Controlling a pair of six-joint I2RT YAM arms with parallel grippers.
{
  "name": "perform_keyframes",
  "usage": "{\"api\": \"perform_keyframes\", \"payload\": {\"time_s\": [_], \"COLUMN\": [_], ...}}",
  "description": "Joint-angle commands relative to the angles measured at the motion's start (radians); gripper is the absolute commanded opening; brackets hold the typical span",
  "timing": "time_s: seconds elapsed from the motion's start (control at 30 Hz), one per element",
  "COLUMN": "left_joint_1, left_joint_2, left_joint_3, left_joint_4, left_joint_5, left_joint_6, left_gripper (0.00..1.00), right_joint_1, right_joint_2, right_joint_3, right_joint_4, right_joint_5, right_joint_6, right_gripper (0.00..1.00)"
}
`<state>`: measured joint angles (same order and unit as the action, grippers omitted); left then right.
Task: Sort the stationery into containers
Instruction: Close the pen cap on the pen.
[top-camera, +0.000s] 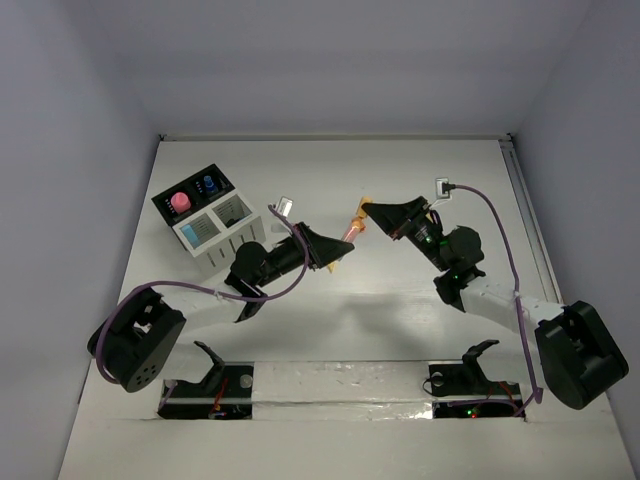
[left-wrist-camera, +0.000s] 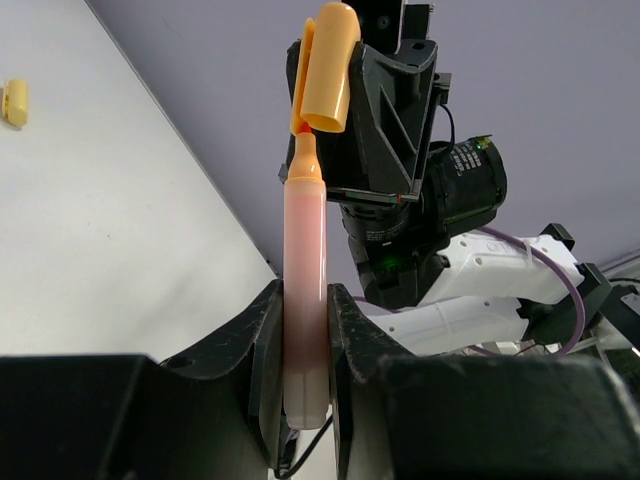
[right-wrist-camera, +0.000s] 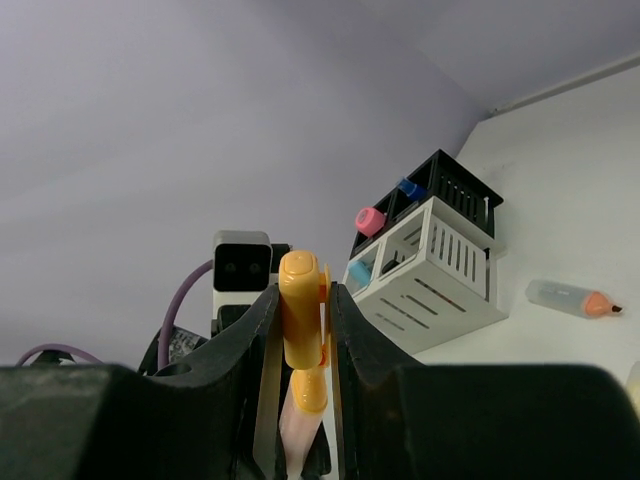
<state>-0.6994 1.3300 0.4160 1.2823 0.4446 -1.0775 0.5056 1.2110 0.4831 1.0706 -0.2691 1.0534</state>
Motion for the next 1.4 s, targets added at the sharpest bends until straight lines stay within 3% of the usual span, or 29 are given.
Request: {"api": "perform_keyframes", "payload": {"time_s": [0.0, 0.93, 1.37], "left_joint_1": [-0.002, 0.008, 0.026], "left_joint_2": [-0.04, -0.032, -0.084], "left_joint_3": [-0.017, 0.05, 0.081], "left_joint_4": [0.325, 0.305, 0.292], "left_joint_5": [0.016, 0.002, -0.02], "left_joint_6": [0.011, 0.037, 0.074], "left_gripper": [0.0, 0.0, 0.0], "right_joint_1": [0.013, 0.062, 0.08], "right_joint_2": [0.004, 0.038, -0.05], "right_joint_3": [0.032, 0.003, -0.077], "right_joint_4": [0.066, 0.114, 0.075], "right_joint_5": [0.004, -0.053, -0.059], "right_joint_6": [-0.006, 0.016, -0.035], "right_gripper": [0.0, 0.0, 0.03]}}
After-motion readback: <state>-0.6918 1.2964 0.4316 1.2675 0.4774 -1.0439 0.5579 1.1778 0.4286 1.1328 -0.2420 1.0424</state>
